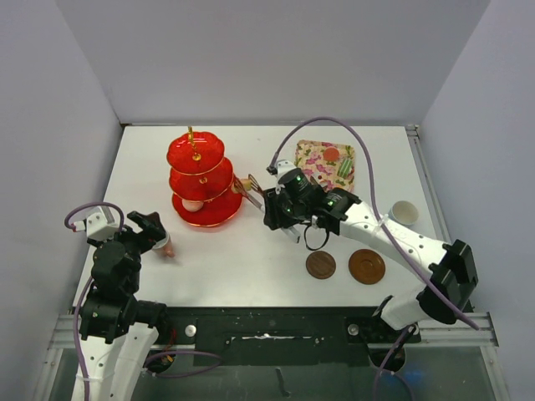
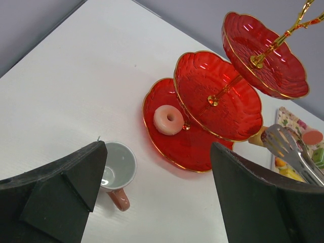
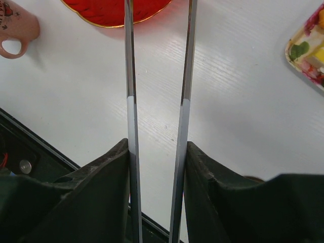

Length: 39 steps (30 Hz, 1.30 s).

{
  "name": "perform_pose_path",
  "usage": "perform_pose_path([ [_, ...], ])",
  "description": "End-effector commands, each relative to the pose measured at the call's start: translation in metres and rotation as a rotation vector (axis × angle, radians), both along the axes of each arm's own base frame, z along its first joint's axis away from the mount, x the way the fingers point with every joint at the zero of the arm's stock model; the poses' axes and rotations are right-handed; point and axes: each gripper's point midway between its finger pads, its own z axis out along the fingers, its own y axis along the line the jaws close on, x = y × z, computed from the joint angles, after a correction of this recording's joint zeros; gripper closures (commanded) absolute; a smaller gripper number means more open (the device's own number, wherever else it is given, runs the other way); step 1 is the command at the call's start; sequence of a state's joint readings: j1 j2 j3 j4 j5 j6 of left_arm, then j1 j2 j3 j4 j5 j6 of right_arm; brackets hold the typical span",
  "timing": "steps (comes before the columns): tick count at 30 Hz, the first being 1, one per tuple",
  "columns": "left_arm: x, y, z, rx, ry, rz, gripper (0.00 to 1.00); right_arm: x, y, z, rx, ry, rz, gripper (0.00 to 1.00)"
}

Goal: Serve the afternoon tea
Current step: Pick up the desert from the tray, then place the desert on the desert table.

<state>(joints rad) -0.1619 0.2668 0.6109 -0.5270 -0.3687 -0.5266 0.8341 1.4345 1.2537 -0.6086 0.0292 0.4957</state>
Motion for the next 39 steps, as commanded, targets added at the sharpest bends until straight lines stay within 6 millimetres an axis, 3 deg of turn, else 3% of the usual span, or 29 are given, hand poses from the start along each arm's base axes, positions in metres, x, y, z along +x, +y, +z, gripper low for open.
perform_pose_path([
  [1, 0.004, -0.002, 0.013, 0.005, -0.047, -0.009, 0.18, 0.016, 0.023, 0.013, 0.069, -0.077, -0.014, 0.81],
  [12, 0.005, -0.001, 0.012, 0.006, -0.043, -0.008, 0.18, 0.017, 0.039, -0.009, 0.072, -0.048, 0.007, 0.81],
  [28, 0.005, -0.001, 0.012, 0.007, -0.043, -0.009, 0.18, 0.041, 0.067, -0.035, 0.002, -0.104, 0.043, 0.82],
  [39, 0.005, -0.003, 0.012, 0.007, -0.041, -0.014, 0.18, 0.041, 0.07, -0.079, -0.175, -0.106, 0.077, 0.77],
])
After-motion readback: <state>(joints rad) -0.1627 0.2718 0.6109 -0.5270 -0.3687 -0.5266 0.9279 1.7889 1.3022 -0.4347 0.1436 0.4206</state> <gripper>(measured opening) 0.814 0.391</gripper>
